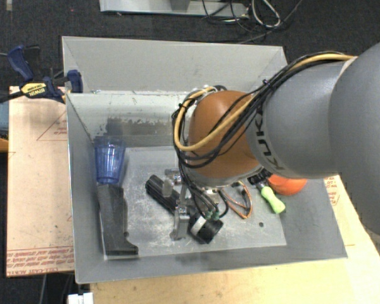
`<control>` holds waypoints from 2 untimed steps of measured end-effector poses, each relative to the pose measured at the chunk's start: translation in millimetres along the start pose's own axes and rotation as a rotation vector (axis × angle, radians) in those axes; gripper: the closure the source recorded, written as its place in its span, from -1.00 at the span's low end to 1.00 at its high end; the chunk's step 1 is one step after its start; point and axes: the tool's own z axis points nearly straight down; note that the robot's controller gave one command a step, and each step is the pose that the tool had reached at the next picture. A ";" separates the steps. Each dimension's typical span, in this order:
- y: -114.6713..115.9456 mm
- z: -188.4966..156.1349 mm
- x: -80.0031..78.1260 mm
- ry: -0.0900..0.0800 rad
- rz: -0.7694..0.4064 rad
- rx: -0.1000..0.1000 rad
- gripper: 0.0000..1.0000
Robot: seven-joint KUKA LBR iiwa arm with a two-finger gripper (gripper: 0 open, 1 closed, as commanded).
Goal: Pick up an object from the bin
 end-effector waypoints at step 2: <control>-10.8 13.1 0.1 -0.006 -0.010 -0.003 -1.00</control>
Offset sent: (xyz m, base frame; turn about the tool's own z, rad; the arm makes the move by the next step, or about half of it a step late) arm -0.0028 -0.0364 -0.0392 -0.0133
